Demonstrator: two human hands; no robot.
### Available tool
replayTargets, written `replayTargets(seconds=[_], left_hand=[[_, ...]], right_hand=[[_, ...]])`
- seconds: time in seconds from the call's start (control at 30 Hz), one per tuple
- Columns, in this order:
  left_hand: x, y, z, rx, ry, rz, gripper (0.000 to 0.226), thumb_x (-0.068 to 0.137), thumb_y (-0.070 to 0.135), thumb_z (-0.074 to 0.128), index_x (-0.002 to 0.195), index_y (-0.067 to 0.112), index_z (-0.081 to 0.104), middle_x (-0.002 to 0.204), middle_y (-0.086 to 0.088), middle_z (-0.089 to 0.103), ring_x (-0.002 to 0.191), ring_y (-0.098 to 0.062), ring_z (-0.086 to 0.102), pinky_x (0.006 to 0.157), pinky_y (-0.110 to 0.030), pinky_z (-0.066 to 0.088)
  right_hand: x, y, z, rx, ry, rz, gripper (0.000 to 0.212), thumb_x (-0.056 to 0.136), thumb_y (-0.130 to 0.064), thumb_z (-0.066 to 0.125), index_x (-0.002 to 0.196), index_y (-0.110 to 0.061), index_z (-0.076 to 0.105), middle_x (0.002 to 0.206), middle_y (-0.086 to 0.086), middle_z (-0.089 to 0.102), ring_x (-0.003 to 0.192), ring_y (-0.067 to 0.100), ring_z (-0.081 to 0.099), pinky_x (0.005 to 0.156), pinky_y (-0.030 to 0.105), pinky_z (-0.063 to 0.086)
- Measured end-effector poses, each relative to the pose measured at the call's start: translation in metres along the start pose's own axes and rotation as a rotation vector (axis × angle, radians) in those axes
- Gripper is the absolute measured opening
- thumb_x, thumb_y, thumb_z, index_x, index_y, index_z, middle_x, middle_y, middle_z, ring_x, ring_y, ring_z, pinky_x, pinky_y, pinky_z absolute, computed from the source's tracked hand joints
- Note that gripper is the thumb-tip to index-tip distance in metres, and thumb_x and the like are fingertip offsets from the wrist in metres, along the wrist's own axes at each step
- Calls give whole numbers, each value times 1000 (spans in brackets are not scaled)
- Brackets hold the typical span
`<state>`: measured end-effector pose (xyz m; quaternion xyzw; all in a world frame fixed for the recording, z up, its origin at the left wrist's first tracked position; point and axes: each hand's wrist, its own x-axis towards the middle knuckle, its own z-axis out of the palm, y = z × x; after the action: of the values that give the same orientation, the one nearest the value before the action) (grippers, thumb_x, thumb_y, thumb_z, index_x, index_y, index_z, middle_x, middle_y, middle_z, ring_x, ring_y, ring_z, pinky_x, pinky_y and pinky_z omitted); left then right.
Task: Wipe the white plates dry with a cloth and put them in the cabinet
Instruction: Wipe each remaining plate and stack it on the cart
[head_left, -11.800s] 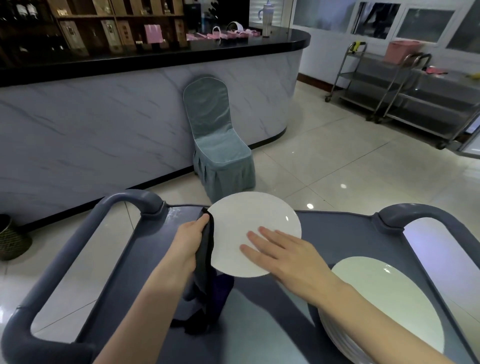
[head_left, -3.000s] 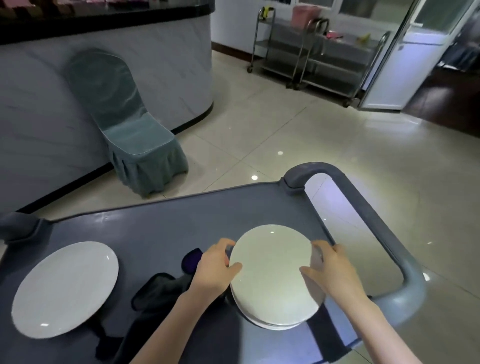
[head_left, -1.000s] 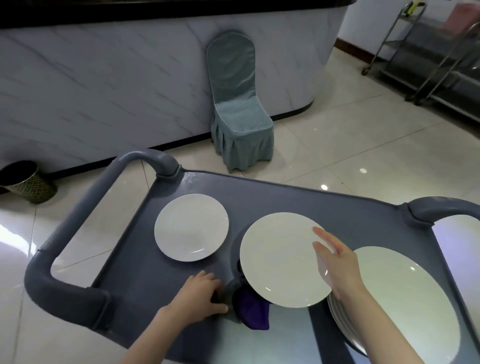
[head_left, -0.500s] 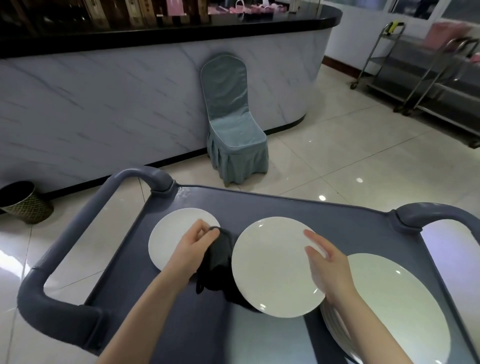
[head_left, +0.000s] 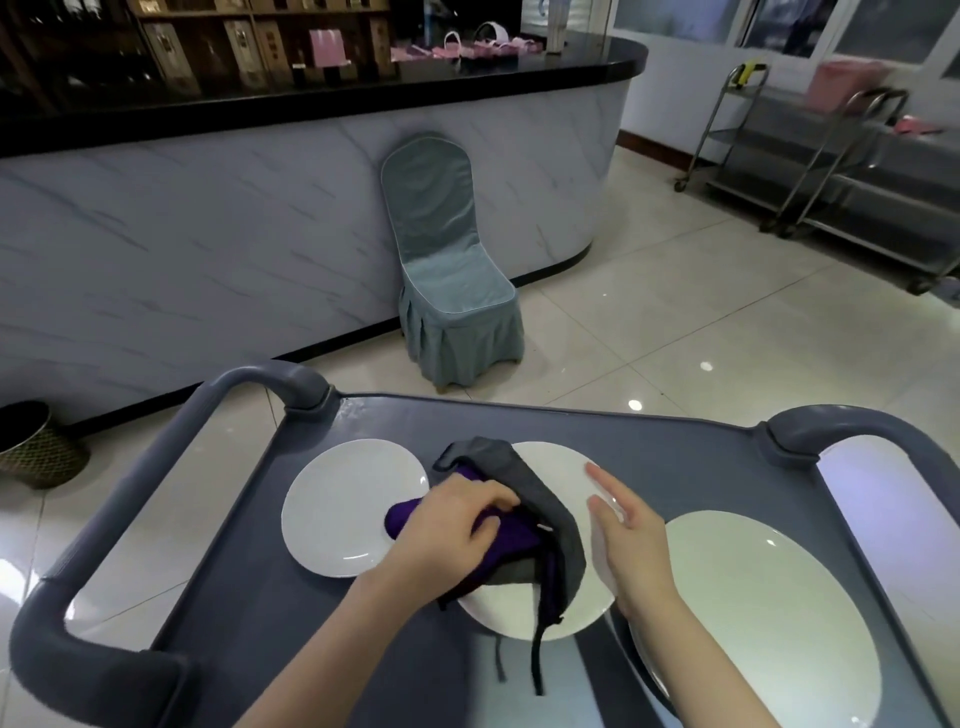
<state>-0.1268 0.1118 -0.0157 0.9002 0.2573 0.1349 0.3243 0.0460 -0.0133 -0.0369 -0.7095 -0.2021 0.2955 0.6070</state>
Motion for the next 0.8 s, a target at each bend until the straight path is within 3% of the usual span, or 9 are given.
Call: replayTargets(seconds=[0.13,0.27,0.33,0.43,0.5,0.57,0.63,0.7,0.8], left_hand=[[-18,-10,24,332,-23,21,63,92,49,50,150,28,40,159,9,29,152,-17,12,124,-41,9],[-39,3,49,395,-136,38,67,91,58,25,154,37,27,163,12,19,152,-16,8,122,-34,-6],[-40,7,49,310,-136,128,58,94,53,26,149,40,36,157,15,33,144,-11,23,120,-29,7],[-27,6,35,60,25,215,34,93,28,50,125,30,63,128,16,60,118,-8,48,105,-32,36],[-18,1,32,15,225,146,25,88,14,64,113,17,66,115,10,61,106,-12,54,95,-36,44],[-11,4,36,5,257,-5,36,87,25,67,120,12,63,126,3,56,114,-17,53,102,-40,42],[-3,9,49,127,114,-98,66,90,47,50,148,17,41,159,-2,28,146,-25,26,119,-49,21],[7,10,55,331,-45,-75,72,94,55,29,158,30,5,163,14,-19,150,-15,-20,119,-55,-3],[18,14,47,303,-174,99,71,98,46,36,157,33,-1,157,24,-28,144,-5,-33,118,-53,-13]], right_hand=[[1,3,-4,60,26,57,38,103,-8,48,117,-34,71,107,-31,70,109,-13,59,103,19,38],[2,1,-5,64,86,50,40,104,-9,45,116,-40,67,106,-34,68,101,-20,57,90,5,37],[0,2,-7,50,91,54,41,104,-10,43,125,-40,63,122,-31,59,117,-10,52,99,12,35],[-3,1,-7,28,96,46,52,103,-11,45,145,-41,44,139,-30,41,128,-3,38,101,19,30],[-4,-3,-3,35,113,50,53,102,-13,47,147,-42,41,141,-28,39,126,-3,36,98,20,29],[-5,-7,3,64,130,51,42,102,-15,49,135,-40,53,133,-25,51,124,2,45,96,20,33],[-7,-10,11,95,138,62,33,101,-17,49,119,-41,63,120,-27,62,119,5,55,92,22,41],[-11,-10,17,97,121,59,31,102,-22,48,117,-41,66,117,-24,67,116,3,59,96,28,47],[-15,-8,18,95,94,44,29,104,-25,46,114,-41,69,112,-23,71,108,-2,64,94,29,50]])
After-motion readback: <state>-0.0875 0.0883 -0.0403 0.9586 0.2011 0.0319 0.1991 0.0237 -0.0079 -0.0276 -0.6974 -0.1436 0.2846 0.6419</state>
